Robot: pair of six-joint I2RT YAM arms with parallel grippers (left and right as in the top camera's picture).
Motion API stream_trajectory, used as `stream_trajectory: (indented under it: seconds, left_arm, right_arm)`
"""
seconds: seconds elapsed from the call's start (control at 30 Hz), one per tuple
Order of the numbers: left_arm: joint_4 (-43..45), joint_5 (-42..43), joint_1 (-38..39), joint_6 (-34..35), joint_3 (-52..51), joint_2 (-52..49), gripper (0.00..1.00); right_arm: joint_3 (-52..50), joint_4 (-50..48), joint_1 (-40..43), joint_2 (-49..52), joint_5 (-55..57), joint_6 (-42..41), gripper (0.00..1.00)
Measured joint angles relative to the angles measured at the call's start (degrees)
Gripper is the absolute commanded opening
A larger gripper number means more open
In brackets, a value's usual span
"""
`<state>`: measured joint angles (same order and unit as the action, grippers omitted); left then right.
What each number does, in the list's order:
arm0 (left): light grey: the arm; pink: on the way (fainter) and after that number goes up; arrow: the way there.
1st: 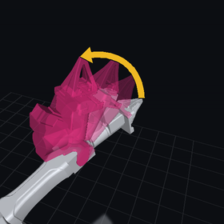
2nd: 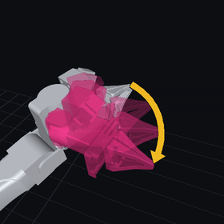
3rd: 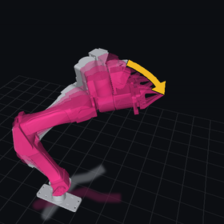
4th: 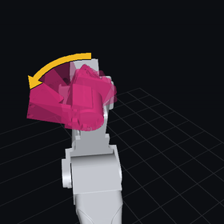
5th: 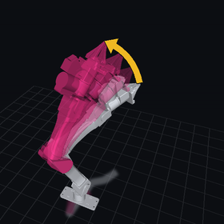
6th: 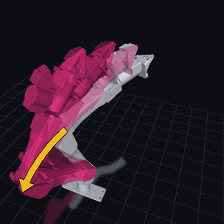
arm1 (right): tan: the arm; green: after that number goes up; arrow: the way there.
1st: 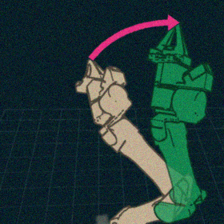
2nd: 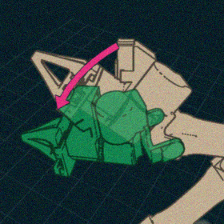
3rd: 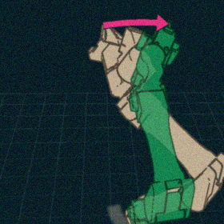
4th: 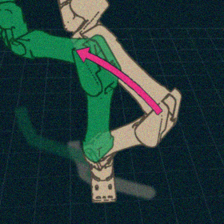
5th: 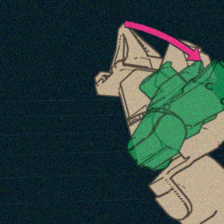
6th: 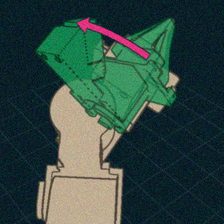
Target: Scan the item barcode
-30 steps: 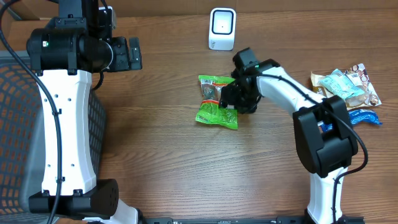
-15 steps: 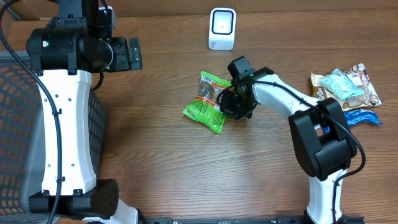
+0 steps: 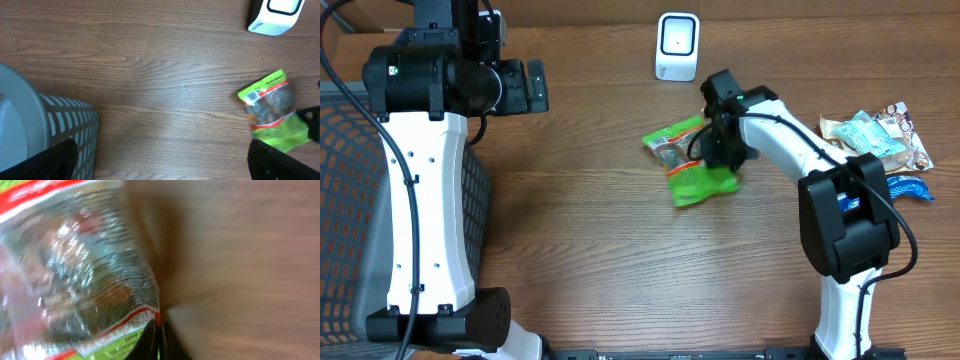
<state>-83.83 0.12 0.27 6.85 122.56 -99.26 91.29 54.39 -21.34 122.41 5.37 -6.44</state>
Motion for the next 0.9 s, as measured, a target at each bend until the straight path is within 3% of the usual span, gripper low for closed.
stream_trajectory:
  seconds: [0.03,0.1,0.17,0.5,0.63,0.9]
  left_arm:
    - [0.0,0.0,0.0,0.0,0.0,0.0,0.99]
    - [0.0,0.0,0.0,0.0,0.0,0.0,1.0]
    - [0.0,0.0,0.0,0.0,0.0,0.0,1.0]
    - [0.0,0.0,0.0,0.0,0.0,0.0,1.0]
    - [0.0,0.0,0.0,0.0,0.0,0.0,1.0]
    - [0.0,0.0,0.0,0.0,0.0,0.0,1.0]
  right_arm:
    - [0.0,-0.4,0.1,0.0,2.5,1.0,0.24]
    - [0.5,0.4,0.4,0.0,5.4,0.7,0.56]
    - [1.5,2.4,0.5,0.0,5.8,0.6,0.76]
    - [10.1,9.7,3.7,0.0,-7.2,-6.3,0.9]
    - [10.1,8.5,6.8,0.1,-11.2,-1.7,1.0]
    - [4.6,0.6,7.8,0.4,-15.7,10.5,1.0]
